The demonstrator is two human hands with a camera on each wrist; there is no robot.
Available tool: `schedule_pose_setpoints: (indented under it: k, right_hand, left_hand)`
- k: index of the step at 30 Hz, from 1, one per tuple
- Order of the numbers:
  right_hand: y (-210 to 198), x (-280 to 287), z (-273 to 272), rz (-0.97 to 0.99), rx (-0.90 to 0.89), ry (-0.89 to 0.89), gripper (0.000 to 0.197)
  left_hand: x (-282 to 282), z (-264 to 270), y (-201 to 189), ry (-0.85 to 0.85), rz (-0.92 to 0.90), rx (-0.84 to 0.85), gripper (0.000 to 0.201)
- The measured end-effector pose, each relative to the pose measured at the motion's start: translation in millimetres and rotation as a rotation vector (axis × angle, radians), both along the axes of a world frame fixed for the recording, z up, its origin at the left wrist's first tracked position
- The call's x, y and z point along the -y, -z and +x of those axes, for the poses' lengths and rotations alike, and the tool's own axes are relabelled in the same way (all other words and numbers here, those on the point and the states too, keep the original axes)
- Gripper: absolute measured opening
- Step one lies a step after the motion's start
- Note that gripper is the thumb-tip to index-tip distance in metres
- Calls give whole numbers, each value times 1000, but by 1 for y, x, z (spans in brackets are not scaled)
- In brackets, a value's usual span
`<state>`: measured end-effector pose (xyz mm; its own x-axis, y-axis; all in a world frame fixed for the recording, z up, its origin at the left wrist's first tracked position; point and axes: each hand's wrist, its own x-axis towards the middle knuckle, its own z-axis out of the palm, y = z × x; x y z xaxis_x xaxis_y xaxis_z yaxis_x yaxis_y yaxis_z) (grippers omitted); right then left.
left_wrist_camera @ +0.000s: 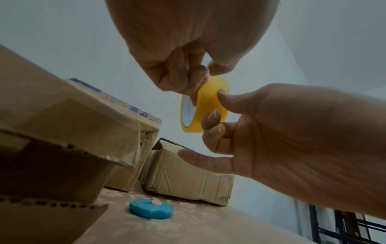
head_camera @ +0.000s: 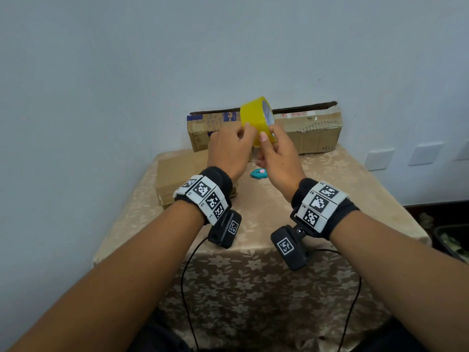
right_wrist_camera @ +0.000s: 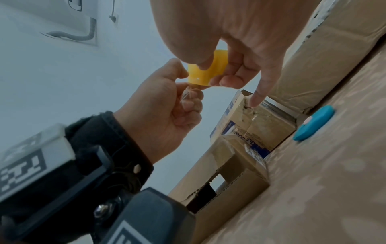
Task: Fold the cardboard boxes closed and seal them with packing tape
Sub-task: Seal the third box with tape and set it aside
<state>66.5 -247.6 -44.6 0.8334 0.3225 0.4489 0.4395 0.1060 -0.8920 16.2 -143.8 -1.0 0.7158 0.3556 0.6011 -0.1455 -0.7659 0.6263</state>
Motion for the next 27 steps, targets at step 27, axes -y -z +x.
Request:
schedule_pose_setpoints:
  k: [27]
  right_hand:
    - [-1, 3, -1, -77, 56, 32, 19]
  left_hand:
    - [-3, 3, -5, -43, -91, -26, 42]
